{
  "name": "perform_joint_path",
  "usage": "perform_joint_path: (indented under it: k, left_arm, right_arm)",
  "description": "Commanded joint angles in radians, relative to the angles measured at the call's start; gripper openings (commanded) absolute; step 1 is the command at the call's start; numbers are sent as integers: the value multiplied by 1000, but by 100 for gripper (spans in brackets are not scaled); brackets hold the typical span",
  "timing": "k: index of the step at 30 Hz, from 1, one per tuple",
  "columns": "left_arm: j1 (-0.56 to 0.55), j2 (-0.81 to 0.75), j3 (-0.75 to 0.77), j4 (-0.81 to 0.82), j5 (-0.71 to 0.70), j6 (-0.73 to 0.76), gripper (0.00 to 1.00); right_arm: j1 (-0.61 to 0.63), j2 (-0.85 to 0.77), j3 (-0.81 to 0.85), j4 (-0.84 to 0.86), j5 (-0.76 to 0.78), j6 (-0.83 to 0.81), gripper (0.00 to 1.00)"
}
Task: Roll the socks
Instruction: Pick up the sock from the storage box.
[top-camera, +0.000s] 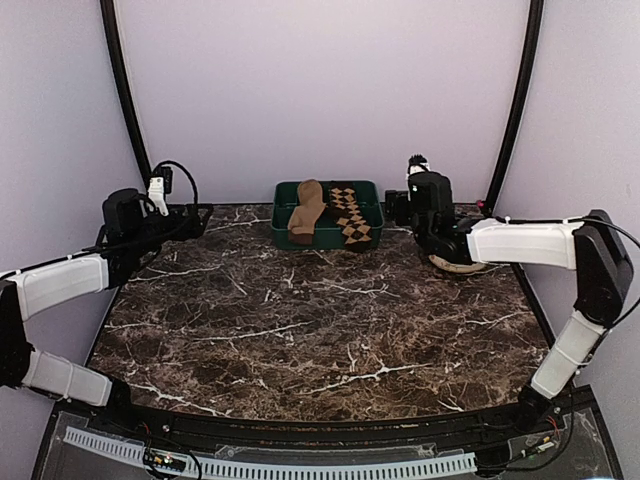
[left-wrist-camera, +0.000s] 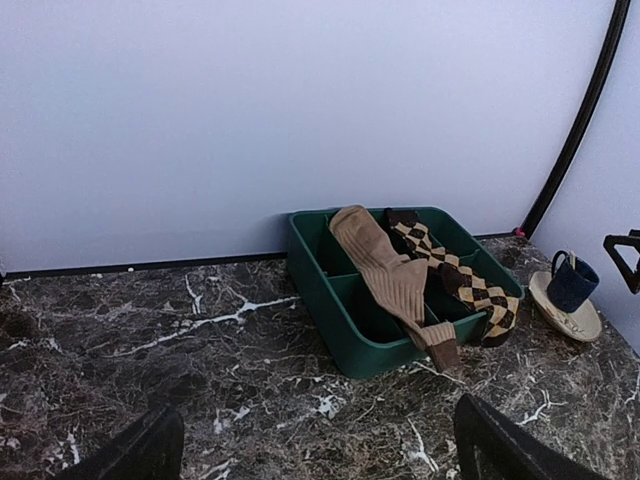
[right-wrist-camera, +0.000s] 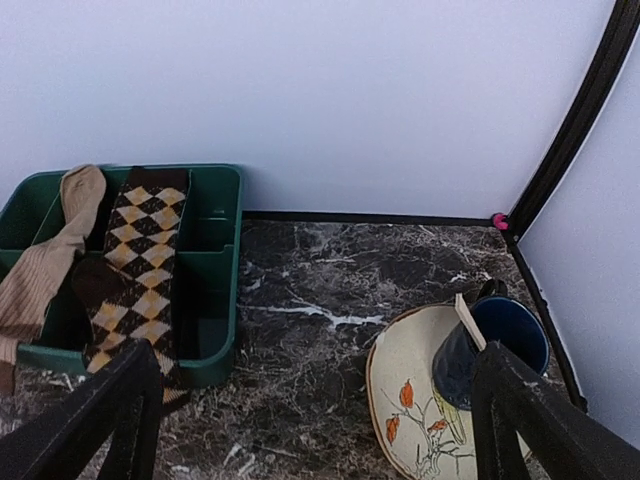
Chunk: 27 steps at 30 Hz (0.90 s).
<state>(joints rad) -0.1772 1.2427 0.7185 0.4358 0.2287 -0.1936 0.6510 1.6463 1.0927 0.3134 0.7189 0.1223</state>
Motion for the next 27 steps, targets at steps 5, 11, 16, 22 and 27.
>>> perform_joint_path:
  k: [5, 11, 16, 22, 27]
  left_arm:
    - [-73, 94, 130, -106, -85, 79, 97]
    - [-141, 193, 232, -216, -90, 78, 96]
    - [-178, 284, 359, -359, -112, 46, 95]
    - [-209, 326, 438, -435, -132, 3, 94]
    - [-227, 342, 451, -448, -133, 4, 93]
  right_arm:
    - [39, 247, 358, -172, 106, -99, 82]
    - [44, 255, 426, -362, -142, 24, 77]
    - [43, 332, 559, -552, -289, 113, 73]
    - [15, 377, 587, -612, -434, 263, 75]
    - [-8, 382, 535, -556, -527, 365, 75]
